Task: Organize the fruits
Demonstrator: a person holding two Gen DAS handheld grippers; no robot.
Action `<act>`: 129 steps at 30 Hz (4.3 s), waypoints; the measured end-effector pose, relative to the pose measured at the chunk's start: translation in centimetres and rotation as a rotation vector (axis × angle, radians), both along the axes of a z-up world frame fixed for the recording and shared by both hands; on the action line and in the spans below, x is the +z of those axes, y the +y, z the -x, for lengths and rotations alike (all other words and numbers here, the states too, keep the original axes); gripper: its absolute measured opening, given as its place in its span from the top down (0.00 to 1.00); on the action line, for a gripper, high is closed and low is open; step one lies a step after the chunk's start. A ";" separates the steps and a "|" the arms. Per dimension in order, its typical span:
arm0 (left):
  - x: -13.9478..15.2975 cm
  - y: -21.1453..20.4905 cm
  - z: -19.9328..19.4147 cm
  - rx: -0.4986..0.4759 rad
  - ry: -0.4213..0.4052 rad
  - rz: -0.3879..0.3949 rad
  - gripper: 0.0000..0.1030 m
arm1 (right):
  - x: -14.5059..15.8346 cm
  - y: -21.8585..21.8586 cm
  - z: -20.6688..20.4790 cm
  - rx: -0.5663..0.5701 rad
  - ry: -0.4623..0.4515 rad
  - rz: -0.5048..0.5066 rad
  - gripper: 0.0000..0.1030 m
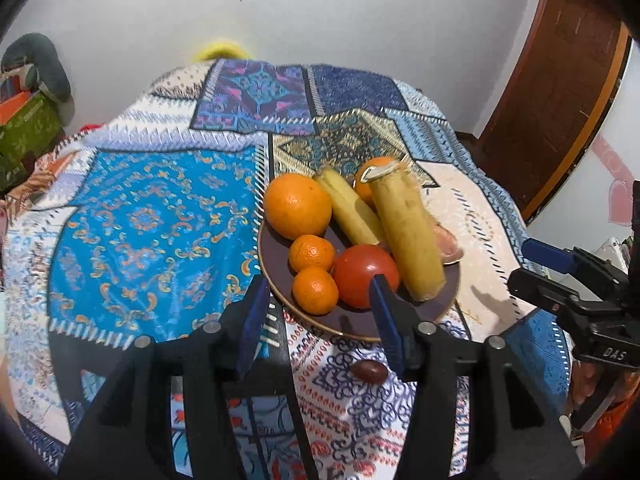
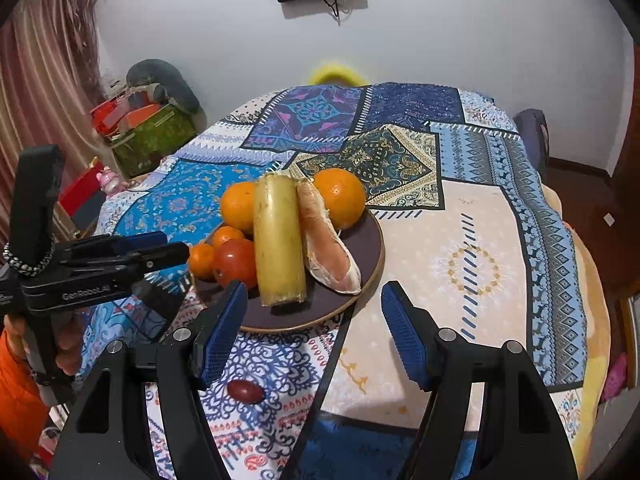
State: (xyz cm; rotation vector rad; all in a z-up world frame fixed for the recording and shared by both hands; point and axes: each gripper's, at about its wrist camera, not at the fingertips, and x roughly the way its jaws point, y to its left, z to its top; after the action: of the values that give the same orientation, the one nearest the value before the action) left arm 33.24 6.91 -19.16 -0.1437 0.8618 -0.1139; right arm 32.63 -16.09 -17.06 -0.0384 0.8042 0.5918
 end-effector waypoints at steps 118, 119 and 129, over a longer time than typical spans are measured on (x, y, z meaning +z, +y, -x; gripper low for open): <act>-4.1 -3.4 -0.5 -0.070 0.079 -0.047 0.72 | -4.8 1.8 -2.5 0.023 0.037 0.098 0.65; -3.9 -3.4 -0.4 -0.066 0.076 -0.049 0.72 | -4.7 1.7 -2.5 0.020 0.034 0.097 0.65; 3.2 -2.9 4.2 -0.012 -0.062 -0.036 0.72 | 1.2 -0.4 0.7 -0.022 -0.062 0.019 0.65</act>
State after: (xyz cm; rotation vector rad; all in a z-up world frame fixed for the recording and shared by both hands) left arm 29.06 4.06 -15.95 -0.1003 0.8022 -0.1133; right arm 31.91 -16.53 -15.86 -0.0647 0.7494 0.5594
